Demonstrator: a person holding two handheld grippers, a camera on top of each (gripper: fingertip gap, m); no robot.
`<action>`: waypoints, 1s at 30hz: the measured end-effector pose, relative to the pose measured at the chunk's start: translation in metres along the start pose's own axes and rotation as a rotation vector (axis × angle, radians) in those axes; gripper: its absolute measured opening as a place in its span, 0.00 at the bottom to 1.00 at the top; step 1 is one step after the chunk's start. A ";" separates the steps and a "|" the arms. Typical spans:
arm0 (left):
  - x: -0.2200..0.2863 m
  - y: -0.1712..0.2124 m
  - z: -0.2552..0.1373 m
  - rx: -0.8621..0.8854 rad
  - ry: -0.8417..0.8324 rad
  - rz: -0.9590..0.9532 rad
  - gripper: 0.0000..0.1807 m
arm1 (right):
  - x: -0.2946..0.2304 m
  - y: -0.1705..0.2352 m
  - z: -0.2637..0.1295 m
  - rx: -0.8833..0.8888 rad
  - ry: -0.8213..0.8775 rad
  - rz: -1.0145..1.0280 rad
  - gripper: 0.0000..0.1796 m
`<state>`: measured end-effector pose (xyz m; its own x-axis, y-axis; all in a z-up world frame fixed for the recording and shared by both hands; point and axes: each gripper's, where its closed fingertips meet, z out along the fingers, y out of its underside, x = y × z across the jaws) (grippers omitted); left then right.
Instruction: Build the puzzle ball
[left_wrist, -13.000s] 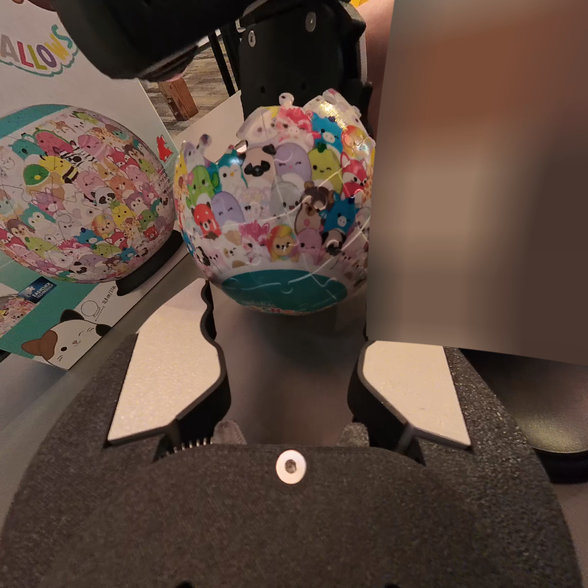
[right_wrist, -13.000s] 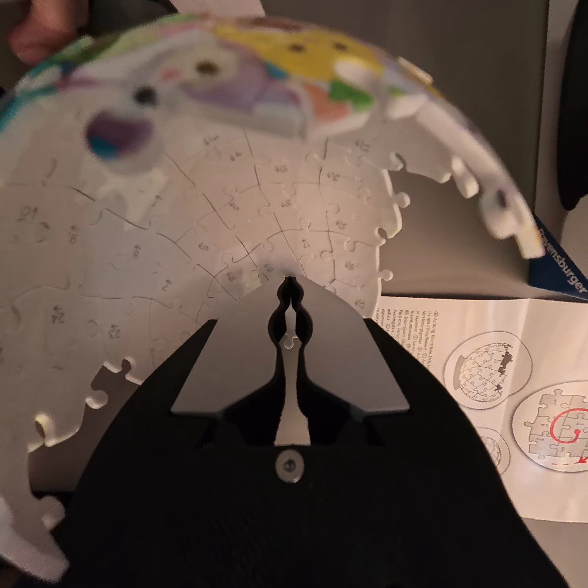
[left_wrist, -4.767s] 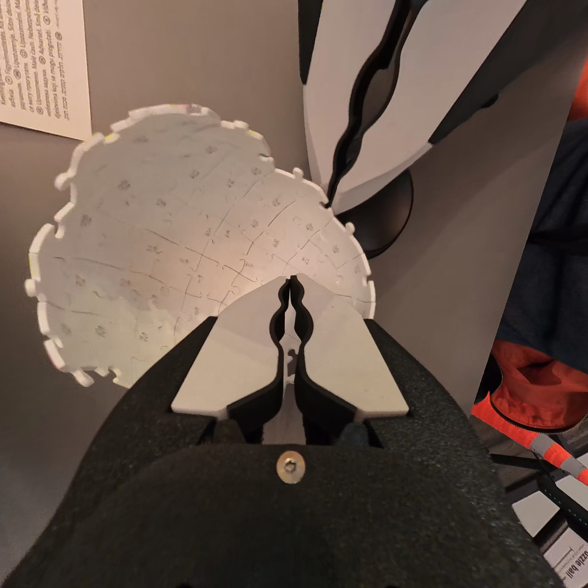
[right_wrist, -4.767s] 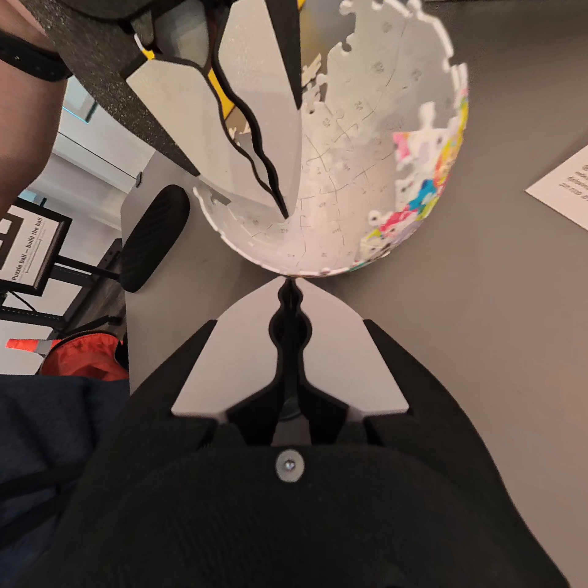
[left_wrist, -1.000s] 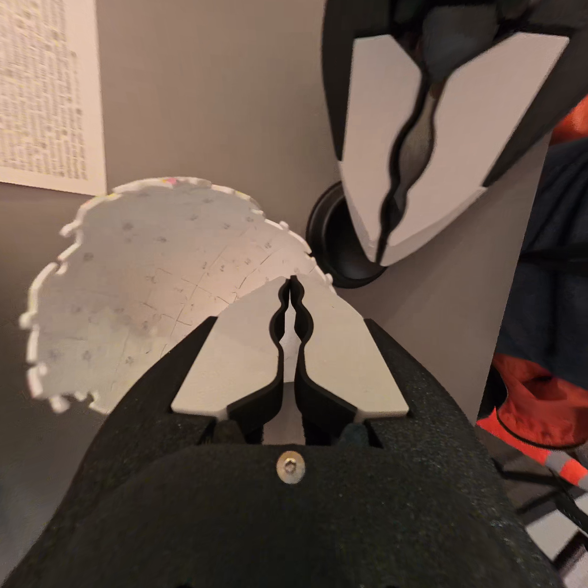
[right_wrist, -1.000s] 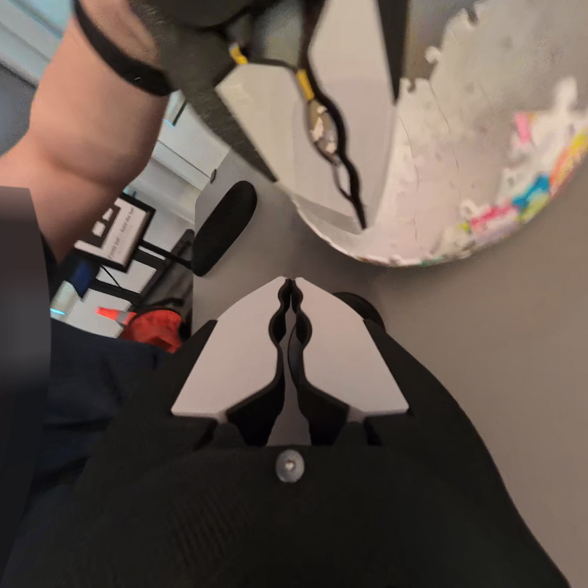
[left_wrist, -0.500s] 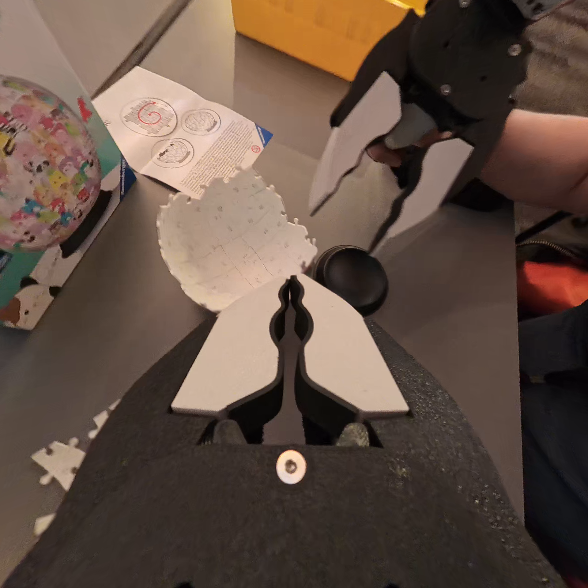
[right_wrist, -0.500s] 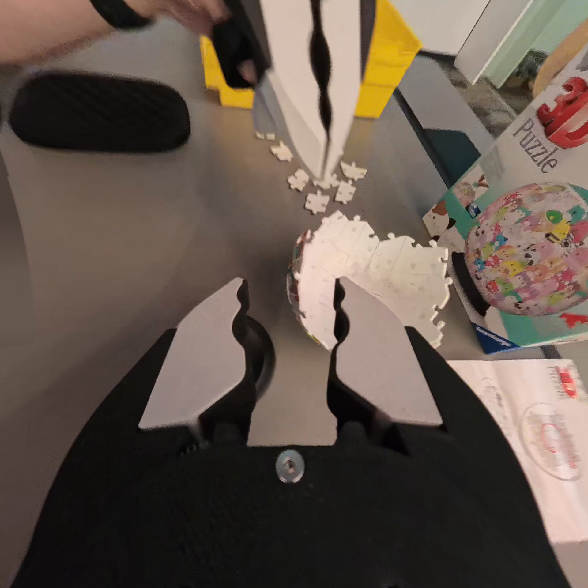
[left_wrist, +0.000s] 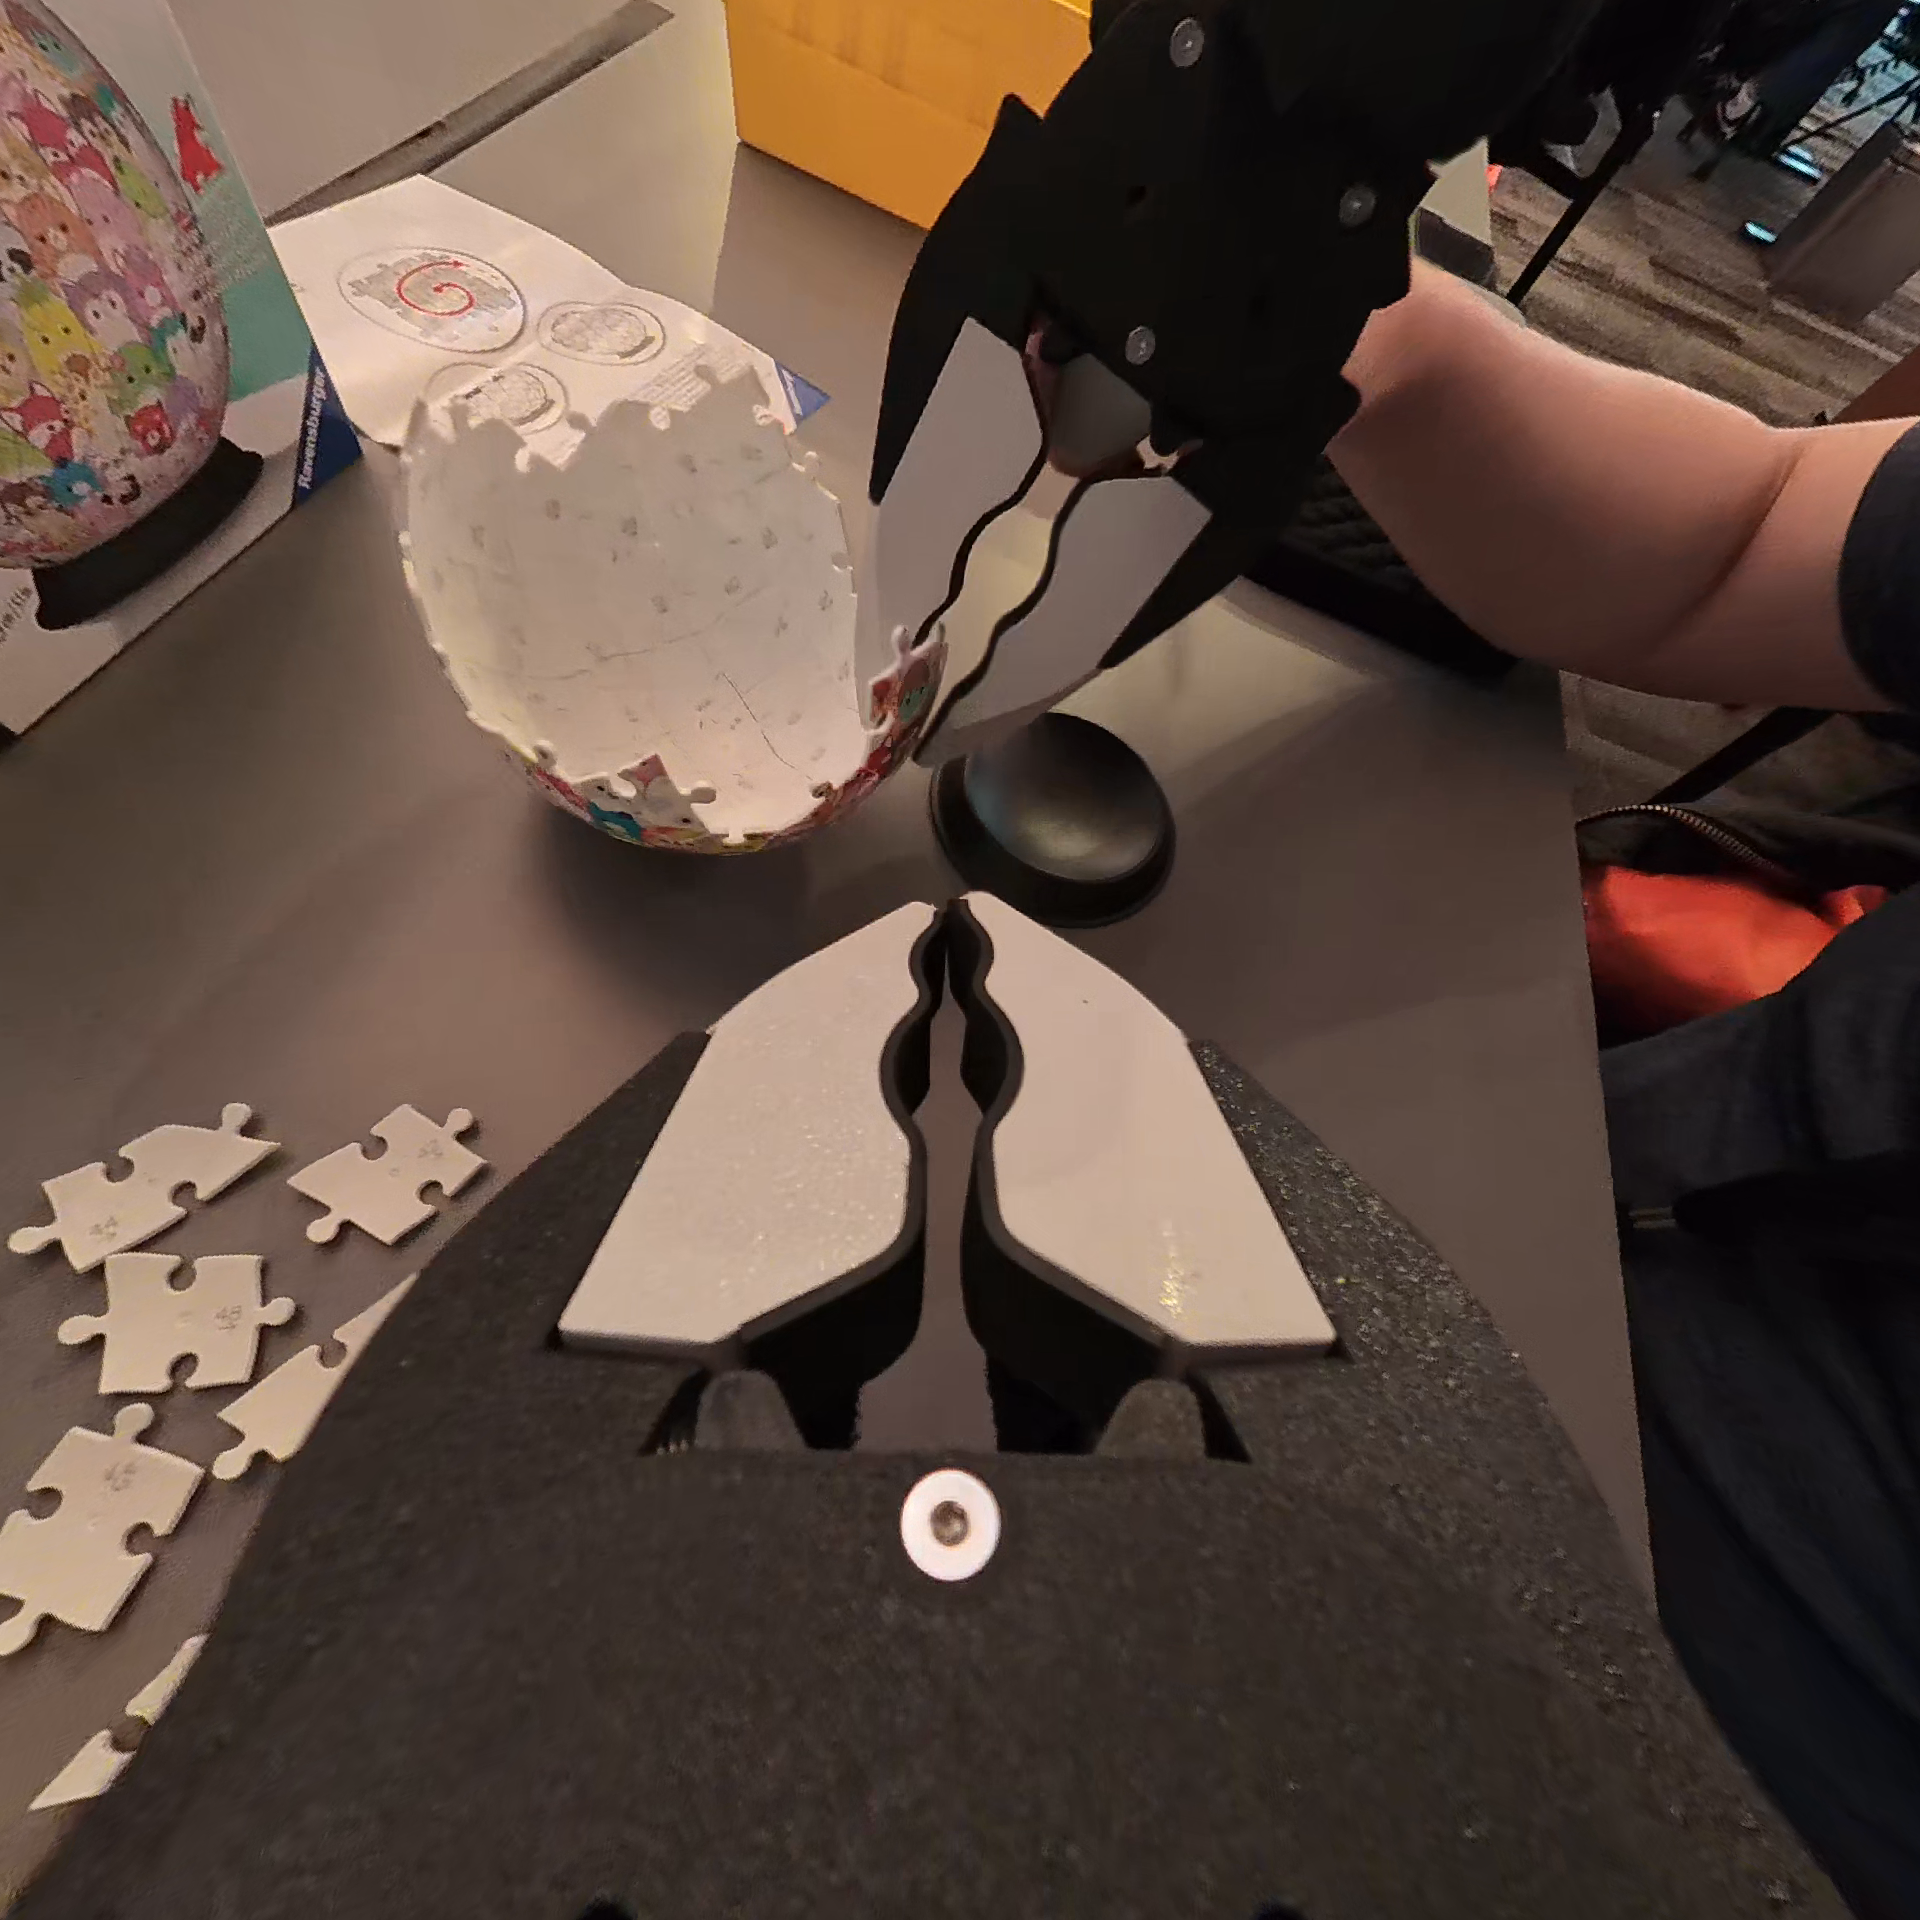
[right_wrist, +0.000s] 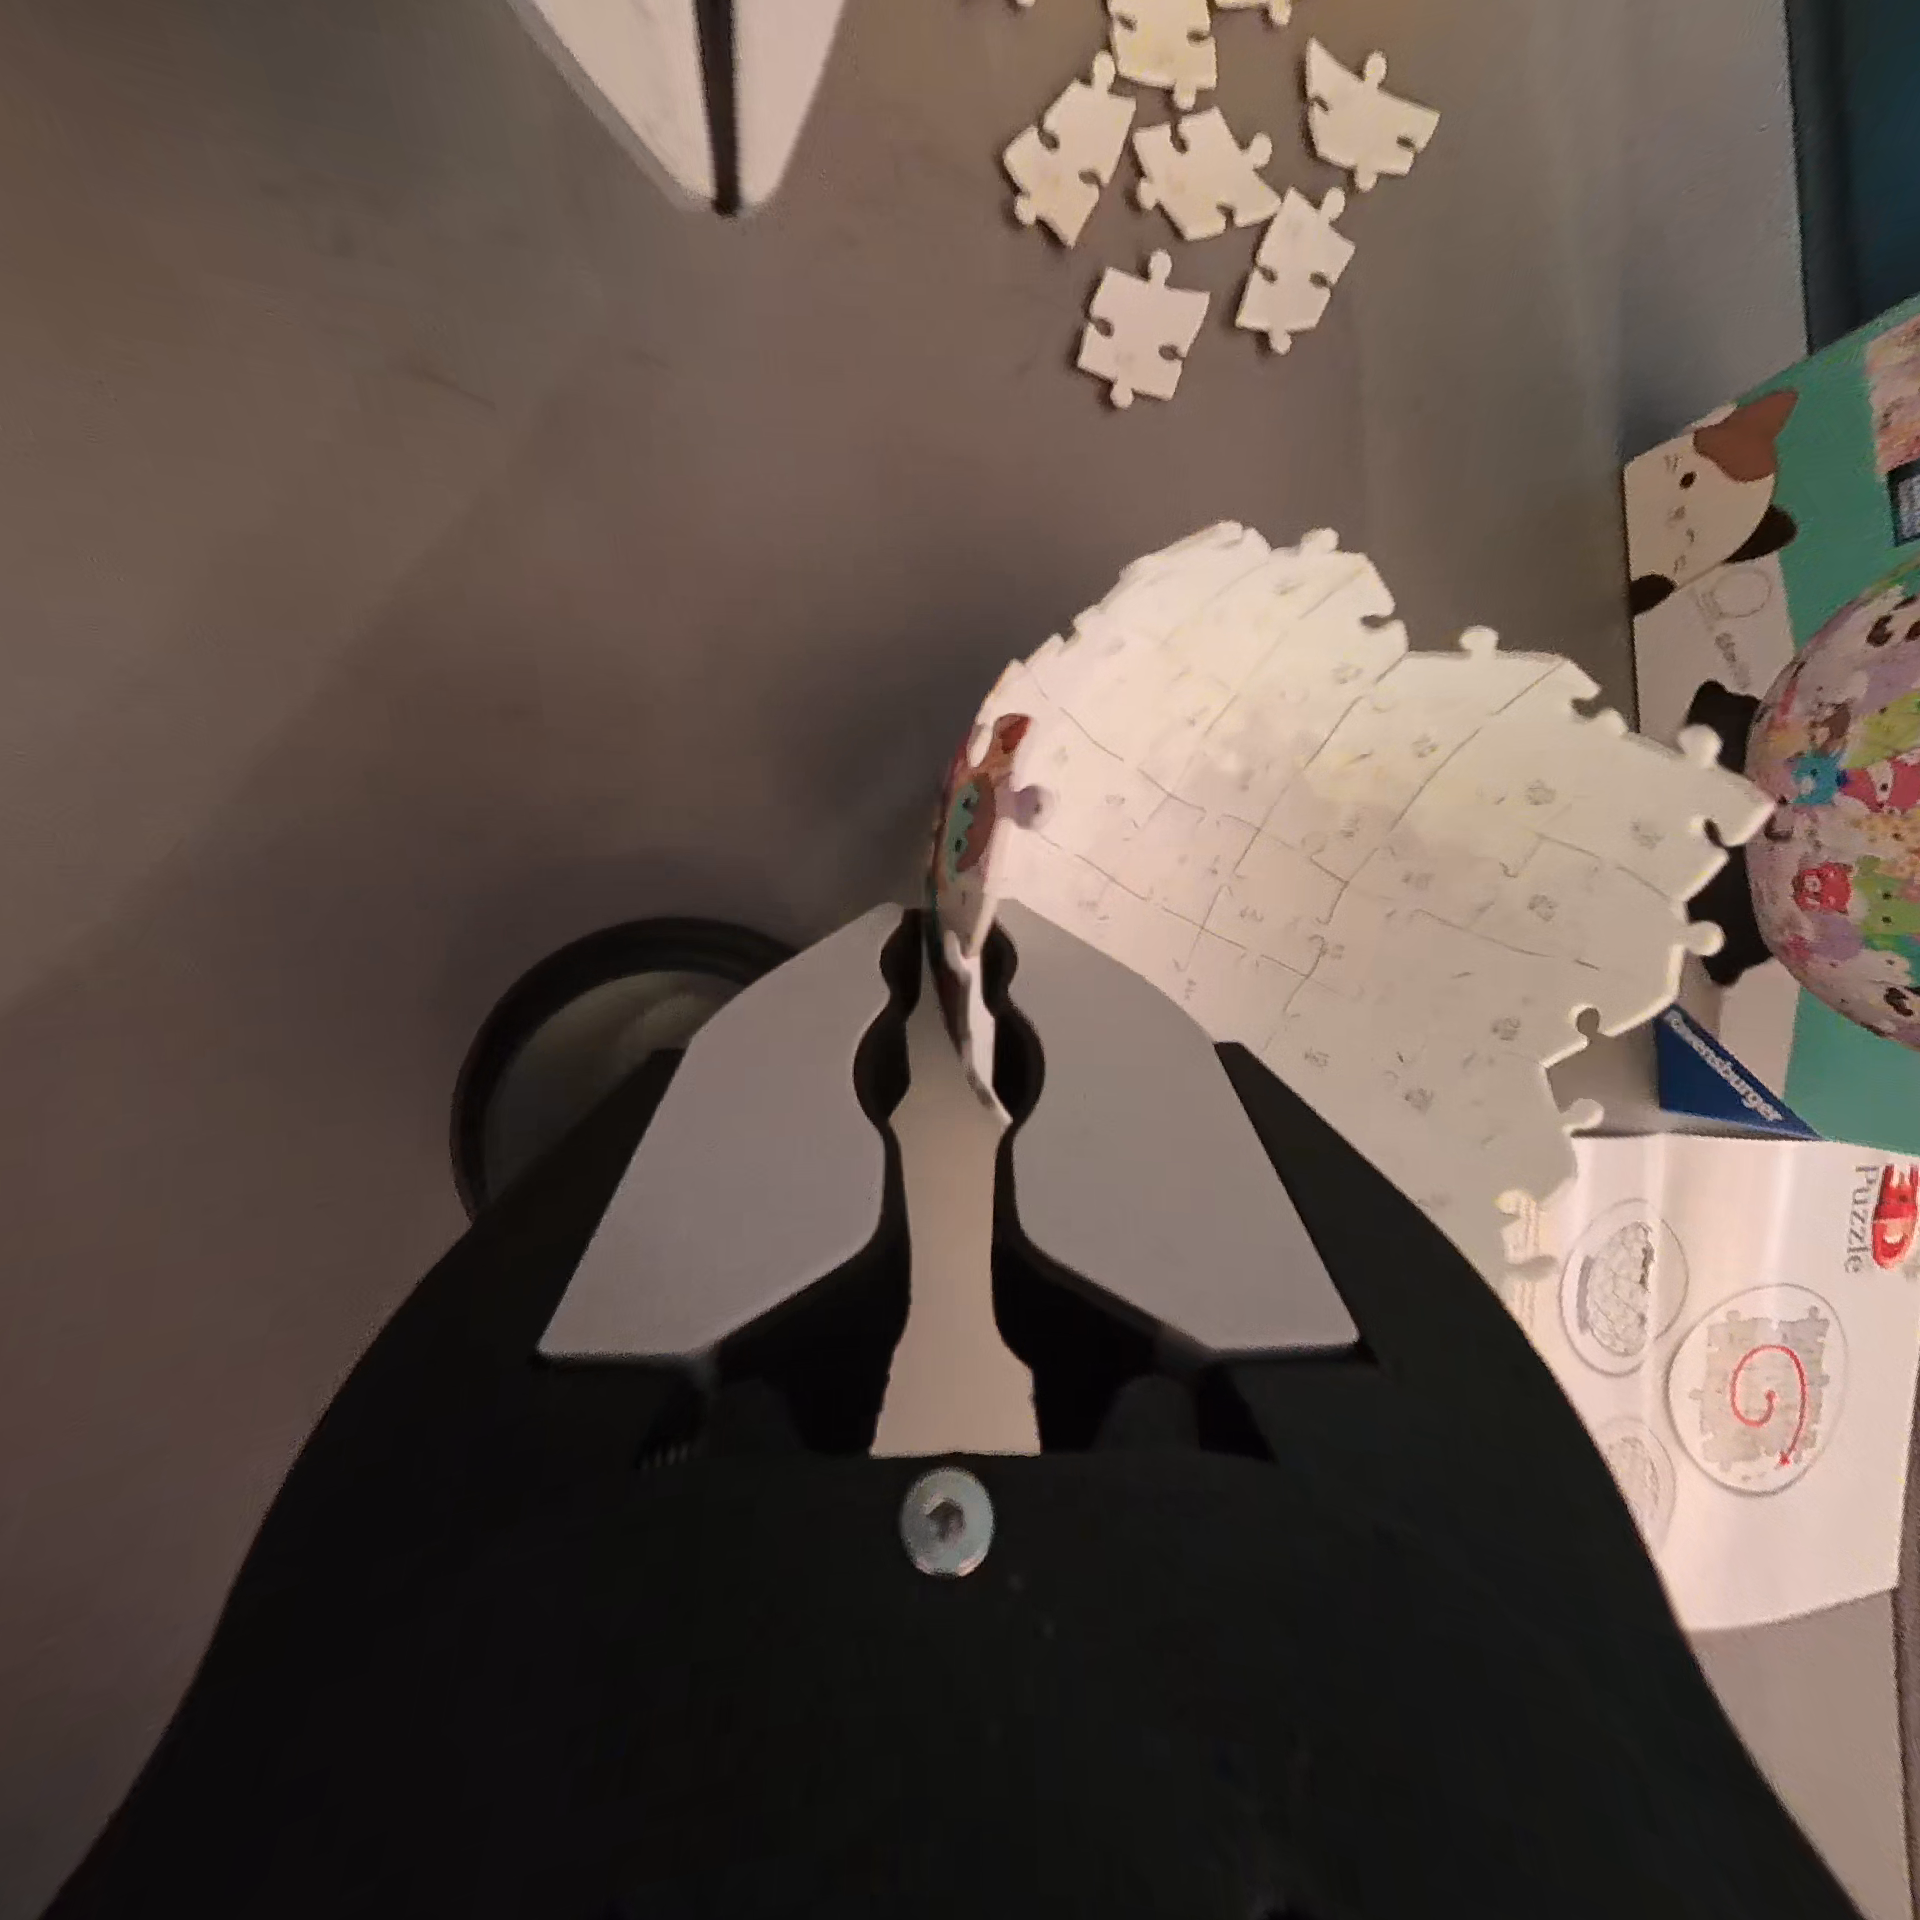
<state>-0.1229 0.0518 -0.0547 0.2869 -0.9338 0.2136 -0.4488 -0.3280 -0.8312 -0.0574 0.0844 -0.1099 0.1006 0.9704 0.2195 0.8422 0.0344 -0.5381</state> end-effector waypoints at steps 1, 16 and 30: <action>0.000 0.001 0.000 0.001 0.000 0.001 0.00 | 0.001 0.001 0.000 -0.008 0.007 0.002 0.06; -0.003 0.002 -0.004 0.023 0.015 -0.007 0.00 | 0.003 -0.001 0.003 0.008 -0.022 0.067 0.03; 0.000 0.003 -0.003 0.020 0.030 -0.004 0.00 | -0.001 -0.002 0.001 0.018 -0.047 0.089 0.06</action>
<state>-0.1269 0.0503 -0.0555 0.2627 -0.9365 0.2322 -0.4305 -0.3291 -0.8405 -0.0594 0.0839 -0.1096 0.1488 0.9800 0.1319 0.8212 -0.0481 -0.5685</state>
